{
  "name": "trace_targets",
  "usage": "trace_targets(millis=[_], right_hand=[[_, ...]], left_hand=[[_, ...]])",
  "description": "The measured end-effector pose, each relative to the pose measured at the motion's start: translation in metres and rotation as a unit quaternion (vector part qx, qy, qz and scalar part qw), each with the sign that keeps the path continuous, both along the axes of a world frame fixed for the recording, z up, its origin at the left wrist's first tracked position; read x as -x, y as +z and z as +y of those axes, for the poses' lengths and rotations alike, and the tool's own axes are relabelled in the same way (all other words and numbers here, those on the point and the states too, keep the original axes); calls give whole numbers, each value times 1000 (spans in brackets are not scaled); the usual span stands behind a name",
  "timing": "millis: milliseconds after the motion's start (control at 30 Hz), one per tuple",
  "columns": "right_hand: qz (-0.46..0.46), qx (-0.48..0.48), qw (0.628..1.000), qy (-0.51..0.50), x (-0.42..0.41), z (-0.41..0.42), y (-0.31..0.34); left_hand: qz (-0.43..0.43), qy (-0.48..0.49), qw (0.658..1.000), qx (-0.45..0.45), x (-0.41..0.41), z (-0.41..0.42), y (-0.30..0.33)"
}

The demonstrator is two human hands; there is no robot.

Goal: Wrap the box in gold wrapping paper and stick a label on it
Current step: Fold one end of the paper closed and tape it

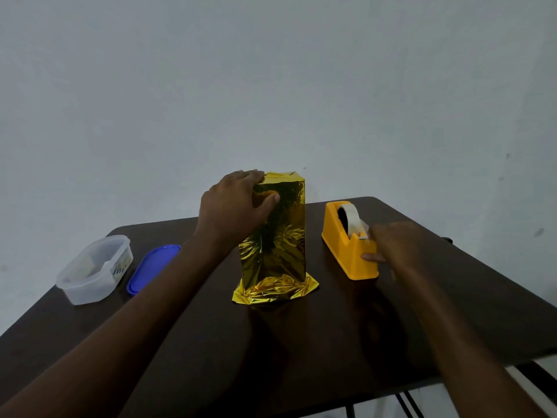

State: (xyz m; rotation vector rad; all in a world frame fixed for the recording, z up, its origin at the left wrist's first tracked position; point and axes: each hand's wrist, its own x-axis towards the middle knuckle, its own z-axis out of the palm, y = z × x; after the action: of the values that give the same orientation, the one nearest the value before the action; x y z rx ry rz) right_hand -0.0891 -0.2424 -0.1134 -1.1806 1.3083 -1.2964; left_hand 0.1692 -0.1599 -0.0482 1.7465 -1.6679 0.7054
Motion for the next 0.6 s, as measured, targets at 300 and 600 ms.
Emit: trace_targets(millis=[300, 600], right_hand=[[11, 12, 998, -58, -2, 5, -39], [-88, -11, 991, -98, -14, 9, -48]], left_hand=[[0, -10, 1000, 1, -1, 3, 1], [4, -12, 1000, -3, 0, 3, 1]])
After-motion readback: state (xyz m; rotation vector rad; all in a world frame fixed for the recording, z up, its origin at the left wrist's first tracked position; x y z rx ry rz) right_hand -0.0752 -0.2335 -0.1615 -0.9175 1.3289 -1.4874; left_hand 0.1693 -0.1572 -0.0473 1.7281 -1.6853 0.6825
